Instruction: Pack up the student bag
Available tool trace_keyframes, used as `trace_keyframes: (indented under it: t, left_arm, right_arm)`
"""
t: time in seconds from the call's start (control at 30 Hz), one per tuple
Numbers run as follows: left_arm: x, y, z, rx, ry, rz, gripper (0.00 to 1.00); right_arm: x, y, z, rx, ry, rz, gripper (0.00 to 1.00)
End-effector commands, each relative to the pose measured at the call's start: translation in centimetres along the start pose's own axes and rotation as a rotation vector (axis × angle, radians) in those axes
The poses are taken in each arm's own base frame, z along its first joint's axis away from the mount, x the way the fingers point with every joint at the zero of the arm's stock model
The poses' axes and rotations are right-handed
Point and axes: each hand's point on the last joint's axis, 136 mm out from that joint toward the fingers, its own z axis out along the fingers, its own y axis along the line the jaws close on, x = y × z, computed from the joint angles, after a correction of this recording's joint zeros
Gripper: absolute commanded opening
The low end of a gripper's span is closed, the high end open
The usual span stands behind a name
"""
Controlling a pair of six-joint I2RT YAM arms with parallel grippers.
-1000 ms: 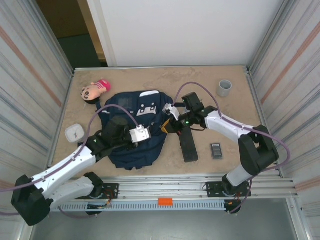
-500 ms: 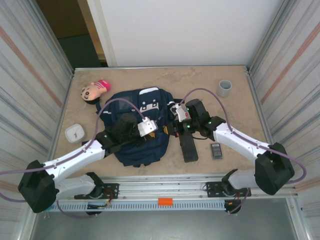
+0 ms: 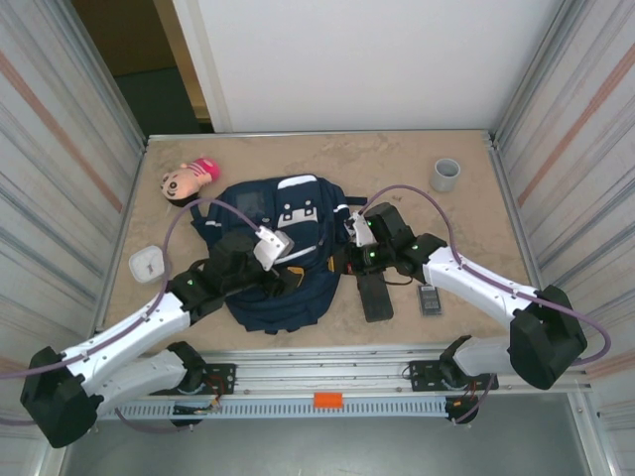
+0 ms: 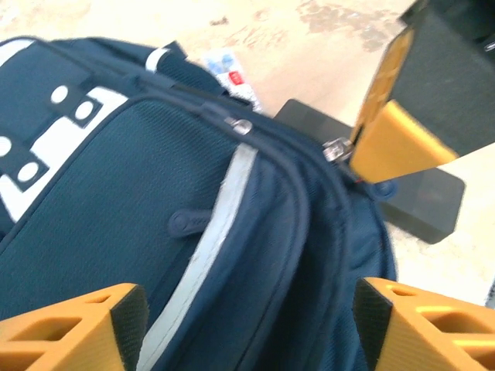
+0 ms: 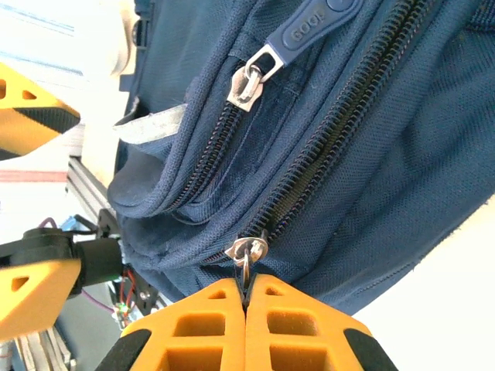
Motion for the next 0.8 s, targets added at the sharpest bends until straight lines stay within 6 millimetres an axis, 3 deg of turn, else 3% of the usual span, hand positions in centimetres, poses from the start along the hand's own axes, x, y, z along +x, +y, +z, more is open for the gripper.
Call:
trace_keyframes:
  t: [0.0, 0.13, 0.3, 0.37, 0.47, 0.53, 0.77]
  left_arm:
    - [1.8, 1.7, 0.1, -0.069, 0.047, -0.058, 0.75]
    - [2.7, 1.9, 1.2, -0.061, 0.099, -0.014, 0.71]
    - [2.6, 2.3, 3.1, -0.069, 0.121, -0.03, 0.44]
    - [1.9, 2.5, 3.9, -0.075, 0.095, -0.051, 0.38]
    - [0.7, 2.7, 5.1, -0.08, 0.059, -0.085, 0.17]
    - [-0.1, 2.9, 5.7, -0.093, 0.039, -0.104, 0.1]
    - [-2.4, 3.5, 6.9, -0.137, -0.007, -0.102, 0.06]
  right_arm:
    - [-0.4, 0.9, -0.4, 0.002, 0.01, 0.008, 0.0]
    - [-0.7, 1.2, -0.5, 0.001, 0.007, -0.003, 0.0]
    - [-1.0, 1.5, -0.6, -0.003, 0.005, -0.007, 0.0]
    - [-1.0, 1.6, -0.7, -0.002, 0.012, -0.007, 0.0]
    - [-1.0, 1.6, -0.7, 0.009, 0.019, -0.008, 0.0]
    - [-0.8, 1.8, -0.6, 0.007, 0.028, -0.005, 0.0]
    - [1.4, 3.2, 0.6, -0.011, 0.044, 0.02, 0.0]
